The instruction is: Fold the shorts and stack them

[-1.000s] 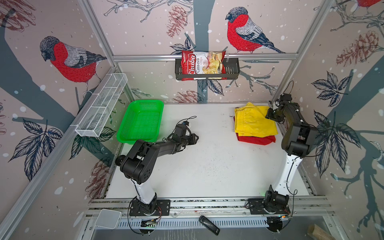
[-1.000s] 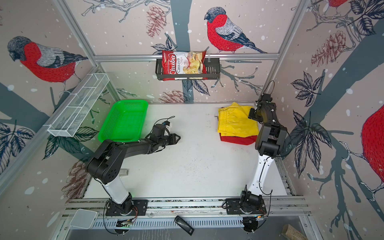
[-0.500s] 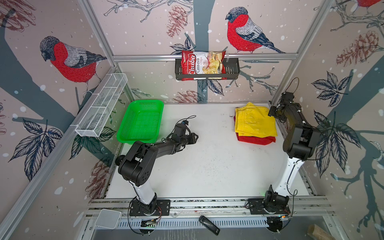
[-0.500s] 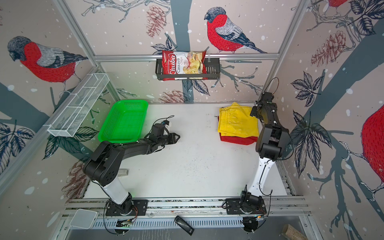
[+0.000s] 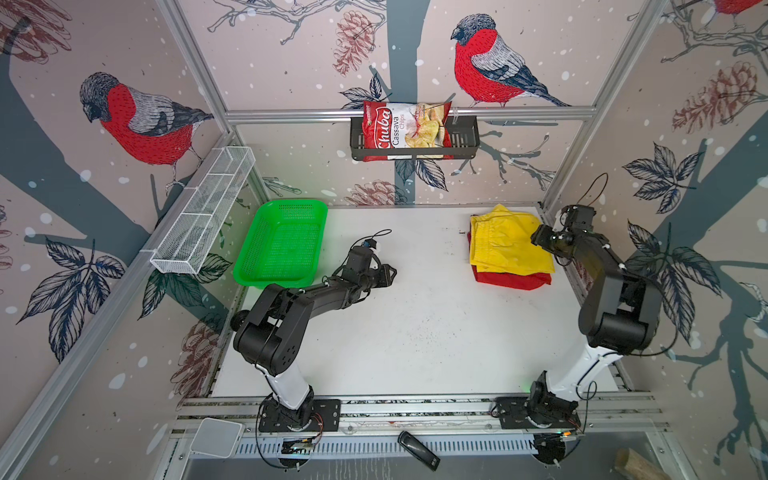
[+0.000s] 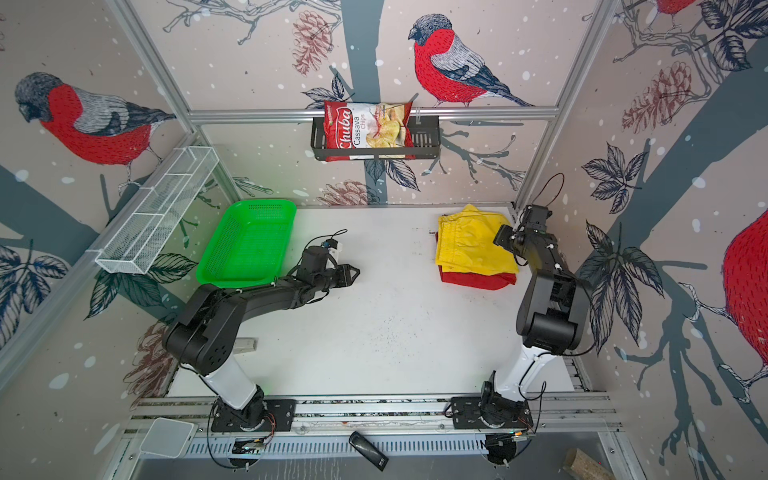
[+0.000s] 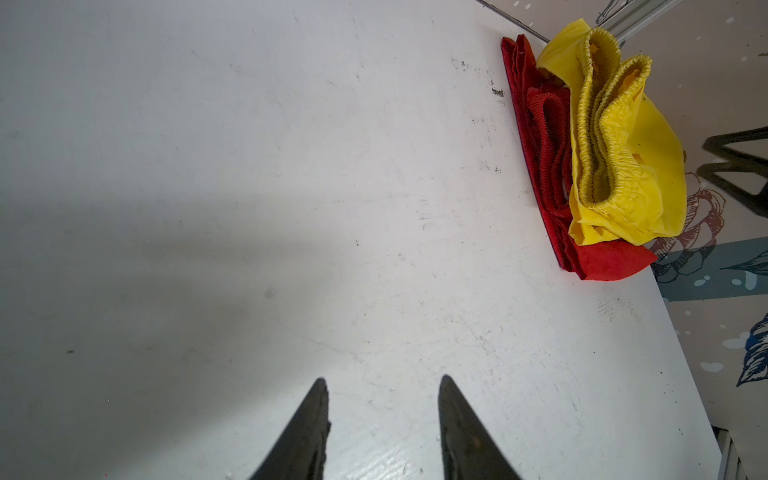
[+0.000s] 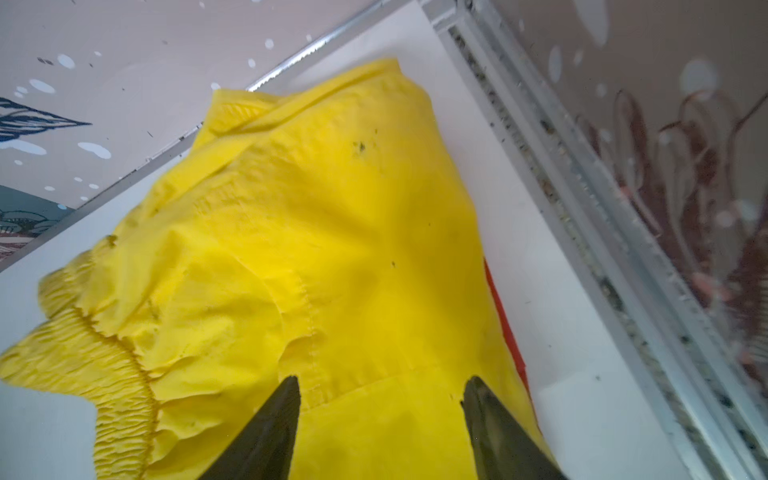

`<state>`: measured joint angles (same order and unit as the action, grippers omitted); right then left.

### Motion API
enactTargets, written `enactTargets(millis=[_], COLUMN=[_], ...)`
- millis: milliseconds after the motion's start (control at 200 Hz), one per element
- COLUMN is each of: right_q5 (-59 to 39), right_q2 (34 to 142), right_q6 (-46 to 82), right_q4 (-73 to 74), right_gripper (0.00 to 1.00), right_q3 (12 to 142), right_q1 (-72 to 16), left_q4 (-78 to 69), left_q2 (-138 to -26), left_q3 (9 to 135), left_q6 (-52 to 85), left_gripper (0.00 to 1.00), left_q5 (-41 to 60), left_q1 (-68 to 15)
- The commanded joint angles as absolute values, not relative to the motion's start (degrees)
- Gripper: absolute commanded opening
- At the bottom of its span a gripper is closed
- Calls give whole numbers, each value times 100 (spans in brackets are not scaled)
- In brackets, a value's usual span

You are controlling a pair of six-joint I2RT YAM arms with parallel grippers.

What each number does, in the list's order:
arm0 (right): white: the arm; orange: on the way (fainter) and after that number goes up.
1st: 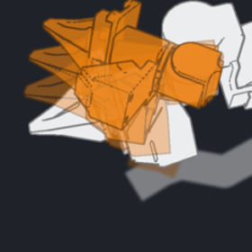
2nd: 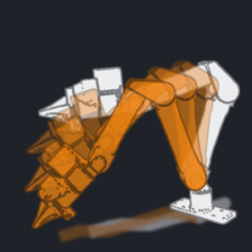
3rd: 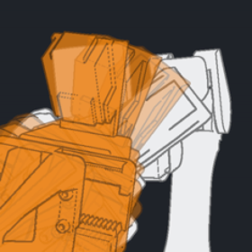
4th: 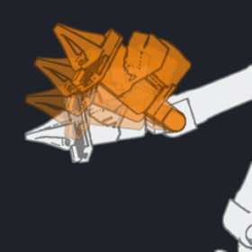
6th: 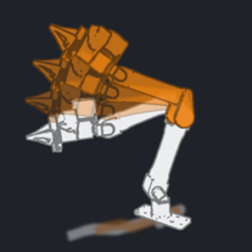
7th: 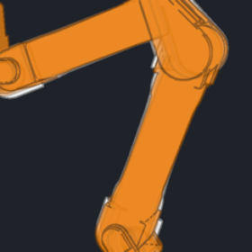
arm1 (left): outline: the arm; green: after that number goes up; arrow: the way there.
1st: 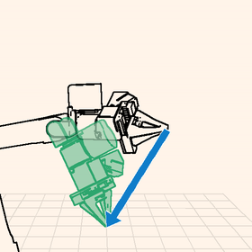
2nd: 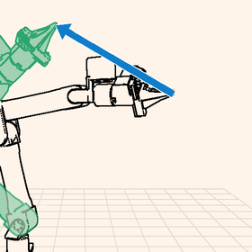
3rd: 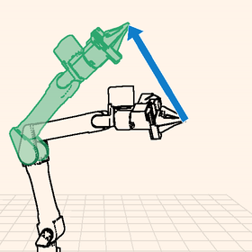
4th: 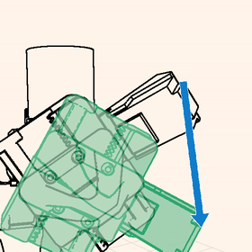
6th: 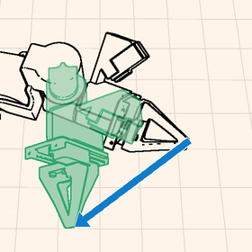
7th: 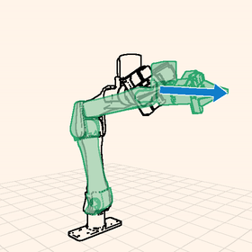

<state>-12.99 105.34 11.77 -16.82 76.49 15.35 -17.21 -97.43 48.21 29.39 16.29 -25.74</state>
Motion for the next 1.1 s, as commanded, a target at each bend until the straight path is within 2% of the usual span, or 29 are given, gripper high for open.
enactTargets(millis=[0, 120, 300, 435, 640, 715, 725, 735, 740, 755, 931, 1096], right_q5=[-1731, -1697, -1589, -1233, 112, 407, 447, 479, 503, 569, 1069, 1055], right_q2=[10926, 11341, 11147, 10429, 8639, 7841, 7730, 7630, 7581, 7413, 5797, 5335], right_q6=[1529, 1642, 1657, 1565, 1337, 1301, 1299, 1300, 1301, 1300, 1510, 1476], right_q4=[-1013, -894, -991, -1316, -1477, -1083, -1011, -934, -893, -772, 844, 2077], right_gripper=[65, 65, 67, 68, 68, 70, 75, 91, 96, 100, 100, 100], right_q3=[7495, 7493, 7620, 7847, 7774, 7335, 7250, 7174, 7138, 6989, 4934, 3272], right_q1=[1721, 1786, 1711, 1556, 898, 572, 536, 492, 475, 409, 70, 64], left_q4=[-1801, -1890, -1886, -1703, -1571, -1672, -1717, -1765, -1797, -1878, -3307, -5266], left_q2=[-9667, -9607, -9497, -9205, -7943, -7497, -7442, -7391, -7369, -7306, -6637, -6627], left_q3=[4741, 4626, 4599, 4640, 4405, 4237, 4193, 4155, 4130, 4068, 2978, 1725], left_q6=[2839, 2890, 2831, 2694, 2180, 1855, 1802, 1738, 1704, 1609, 647, 5], left_gripper=[44, 45, 45, 48, 55, 59, 60, 60, 61, 62, 78, 84], left_q5=[1538, 1513, 1441, 1132, -575, -1385, -1484, -1551, -1584, -1761, -3034, -3701], left_q1=[-2532, -2470, -2378, -2272, -2215, -2215, -2215, -2215, -2215, -2215, -2215, -2193])
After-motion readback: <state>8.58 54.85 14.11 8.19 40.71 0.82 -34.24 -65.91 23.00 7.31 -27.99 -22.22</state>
